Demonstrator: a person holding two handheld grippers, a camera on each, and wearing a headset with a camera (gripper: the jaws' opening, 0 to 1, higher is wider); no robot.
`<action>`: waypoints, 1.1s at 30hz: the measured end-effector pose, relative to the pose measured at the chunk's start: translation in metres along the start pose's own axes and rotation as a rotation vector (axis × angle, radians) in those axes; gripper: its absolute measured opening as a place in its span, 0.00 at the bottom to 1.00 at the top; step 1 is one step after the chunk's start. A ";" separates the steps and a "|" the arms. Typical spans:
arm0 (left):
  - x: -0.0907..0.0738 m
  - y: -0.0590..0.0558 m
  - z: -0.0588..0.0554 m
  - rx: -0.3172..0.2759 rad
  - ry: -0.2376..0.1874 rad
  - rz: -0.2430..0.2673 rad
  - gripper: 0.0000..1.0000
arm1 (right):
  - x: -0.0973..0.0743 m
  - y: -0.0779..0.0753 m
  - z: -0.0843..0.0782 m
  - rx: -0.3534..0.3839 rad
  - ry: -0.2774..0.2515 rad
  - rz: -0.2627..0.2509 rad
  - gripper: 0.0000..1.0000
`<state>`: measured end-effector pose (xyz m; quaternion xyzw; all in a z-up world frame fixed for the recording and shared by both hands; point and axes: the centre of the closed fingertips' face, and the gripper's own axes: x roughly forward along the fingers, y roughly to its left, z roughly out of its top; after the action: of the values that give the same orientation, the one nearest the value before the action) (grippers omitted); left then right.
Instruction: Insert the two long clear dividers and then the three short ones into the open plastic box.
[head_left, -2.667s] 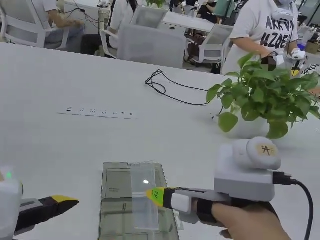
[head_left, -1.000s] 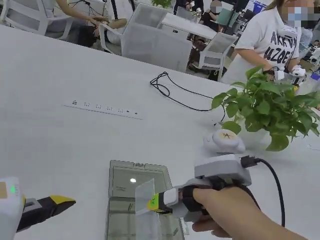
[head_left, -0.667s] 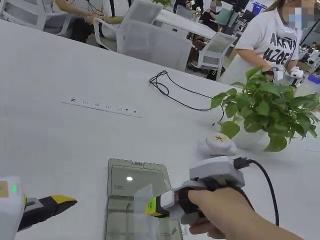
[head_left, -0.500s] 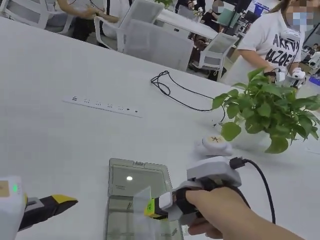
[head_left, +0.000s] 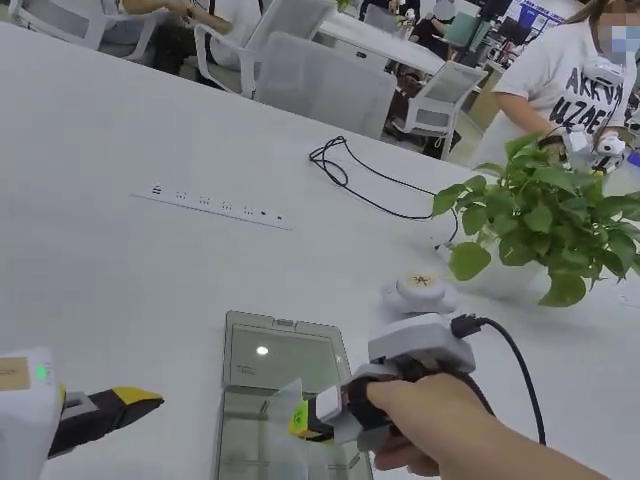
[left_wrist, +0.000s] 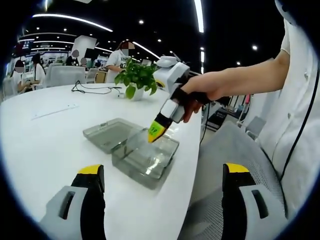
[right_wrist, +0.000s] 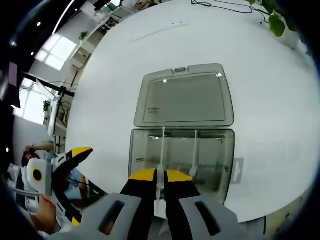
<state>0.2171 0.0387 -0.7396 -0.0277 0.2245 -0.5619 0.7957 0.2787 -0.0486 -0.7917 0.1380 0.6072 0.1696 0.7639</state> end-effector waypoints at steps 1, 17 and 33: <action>0.000 0.000 0.000 -0.001 -0.002 -0.001 1.00 | 0.000 0.000 0.000 0.001 0.001 0.000 0.06; 0.001 0.002 -0.002 -0.014 0.000 0.001 1.00 | 0.007 0.003 0.000 -0.157 0.026 -0.081 0.07; 0.000 0.004 -0.003 -0.023 0.000 0.007 1.00 | 0.013 0.006 0.000 -0.227 0.029 -0.089 0.07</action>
<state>0.2193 0.0407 -0.7435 -0.0362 0.2309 -0.5565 0.7973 0.2810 -0.0378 -0.8002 0.0213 0.6006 0.2053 0.7724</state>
